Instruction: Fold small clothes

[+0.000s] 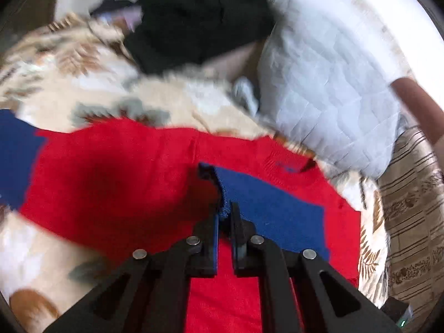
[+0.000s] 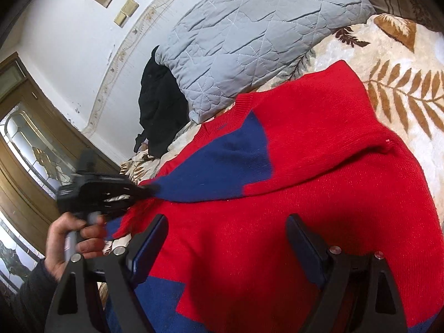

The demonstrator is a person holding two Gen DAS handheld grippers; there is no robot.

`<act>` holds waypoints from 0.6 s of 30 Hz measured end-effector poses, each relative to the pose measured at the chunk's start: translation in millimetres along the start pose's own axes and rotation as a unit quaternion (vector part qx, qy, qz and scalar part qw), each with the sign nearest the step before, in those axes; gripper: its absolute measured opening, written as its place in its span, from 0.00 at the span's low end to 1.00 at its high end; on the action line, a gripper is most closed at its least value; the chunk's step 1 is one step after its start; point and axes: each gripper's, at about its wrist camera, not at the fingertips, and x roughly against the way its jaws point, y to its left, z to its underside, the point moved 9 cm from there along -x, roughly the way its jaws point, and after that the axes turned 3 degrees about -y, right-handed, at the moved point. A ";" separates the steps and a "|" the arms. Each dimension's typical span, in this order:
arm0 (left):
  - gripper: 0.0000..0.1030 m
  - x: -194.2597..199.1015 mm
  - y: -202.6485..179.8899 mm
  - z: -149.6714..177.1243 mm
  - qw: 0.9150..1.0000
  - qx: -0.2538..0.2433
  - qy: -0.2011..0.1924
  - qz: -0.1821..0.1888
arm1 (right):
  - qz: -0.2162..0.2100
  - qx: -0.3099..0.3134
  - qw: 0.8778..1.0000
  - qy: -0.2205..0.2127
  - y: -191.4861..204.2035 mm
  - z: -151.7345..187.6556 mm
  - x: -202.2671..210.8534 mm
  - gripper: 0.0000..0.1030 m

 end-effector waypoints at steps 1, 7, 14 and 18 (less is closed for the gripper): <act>0.07 -4.4 5.3 10.6 1.000 -0.009 0.013 -0.012 | 0.000 0.000 1.000 0.000 0.0 -0.1 -0.1 0.86; 0.08 -33.4 32.4 42.4 0.998 -0.002 0.049 -0.033 | -0.003 -0.006 1.000 0.000 0.1 -2.3 1.5 0.86; 0.09 -33.7 35.0 45.0 0.999 -0.011 0.040 -0.014 | -0.030 -0.074 0.997 -0.010 6.2 -52.0 11.5 0.86; 0.09 -35.1 38.7 43.1 0.999 -0.003 0.041 -0.009 | -0.012 -0.127 0.991 -0.028 -29.8 -111.4 -7.5 0.86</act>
